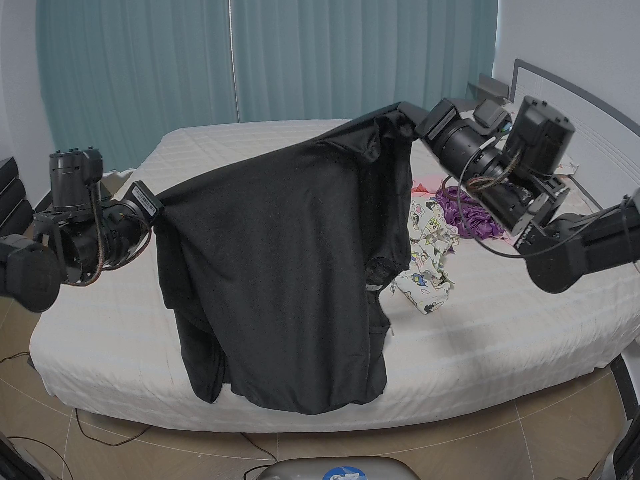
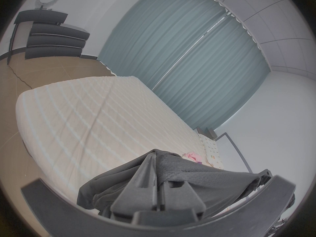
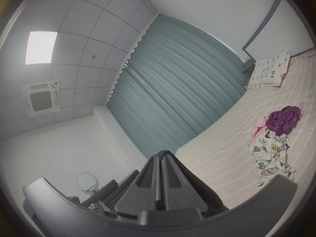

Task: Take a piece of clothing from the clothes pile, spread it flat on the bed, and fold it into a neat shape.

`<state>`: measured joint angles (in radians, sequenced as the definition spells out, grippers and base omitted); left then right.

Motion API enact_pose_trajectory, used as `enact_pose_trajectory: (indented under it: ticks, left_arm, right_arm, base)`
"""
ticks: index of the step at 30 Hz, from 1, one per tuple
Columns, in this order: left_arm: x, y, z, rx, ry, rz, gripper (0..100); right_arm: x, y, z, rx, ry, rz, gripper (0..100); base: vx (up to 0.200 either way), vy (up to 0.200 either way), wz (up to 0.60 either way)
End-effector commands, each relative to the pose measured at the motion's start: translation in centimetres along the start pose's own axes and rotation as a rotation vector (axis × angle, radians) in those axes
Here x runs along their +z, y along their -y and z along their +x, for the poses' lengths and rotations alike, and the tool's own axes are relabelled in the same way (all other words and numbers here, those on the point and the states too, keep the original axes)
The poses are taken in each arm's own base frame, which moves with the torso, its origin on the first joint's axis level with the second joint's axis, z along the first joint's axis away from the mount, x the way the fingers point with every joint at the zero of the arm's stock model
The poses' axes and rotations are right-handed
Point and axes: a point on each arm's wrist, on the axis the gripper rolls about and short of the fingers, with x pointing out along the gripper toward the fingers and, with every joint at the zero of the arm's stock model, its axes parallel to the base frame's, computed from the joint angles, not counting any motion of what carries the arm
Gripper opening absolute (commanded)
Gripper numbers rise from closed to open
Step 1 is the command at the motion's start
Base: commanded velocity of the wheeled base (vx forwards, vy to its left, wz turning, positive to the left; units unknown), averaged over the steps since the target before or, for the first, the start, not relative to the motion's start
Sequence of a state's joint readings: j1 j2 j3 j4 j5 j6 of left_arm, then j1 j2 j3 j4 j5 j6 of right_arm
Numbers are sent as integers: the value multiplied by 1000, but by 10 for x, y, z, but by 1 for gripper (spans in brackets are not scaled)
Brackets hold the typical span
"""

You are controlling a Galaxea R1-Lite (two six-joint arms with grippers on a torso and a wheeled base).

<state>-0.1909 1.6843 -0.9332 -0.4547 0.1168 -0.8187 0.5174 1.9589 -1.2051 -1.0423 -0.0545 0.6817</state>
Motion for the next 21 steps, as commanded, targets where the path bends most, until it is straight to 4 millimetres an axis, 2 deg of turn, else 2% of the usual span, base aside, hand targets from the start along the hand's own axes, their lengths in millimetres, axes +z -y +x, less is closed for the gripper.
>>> enact_pose_trajectory:
  ticks: [1, 8, 12, 13, 20, 21]
  left_arm:
    - [-13, -11, 55, 62, -48, 4, 0]
    - [-24, -17, 102, 87, -61, 9, 0]
    - [-29, -20, 113, 99, -68, 10, 0]
    - [-35, -25, 122, 111, -80, 14, 0]
    - [-52, -40, 142, 152, -114, 18, 0]
    - [-56, -44, 148, 161, -122, 18, 0]
  right_arm:
    - [-39, 37, 23, -88, -37, -21, 0]
    - [-42, 60, 34, -139, -8, -52, 0]
    - [-49, 69, 35, -150, -17, -54, 0]
    - [-61, 79, 37, -160, -31, -55, 0]
    - [-80, 92, 42, -175, -63, -68, 0]
    - [-90, 99, 42, -182, -85, -69, 100]
  base:
    - [200, 0, 0]
    - [200, 0, 0]
    - [200, 0, 0]
    - [0, 0, 0]
    - [0, 0, 0]
    - [0, 0, 0]
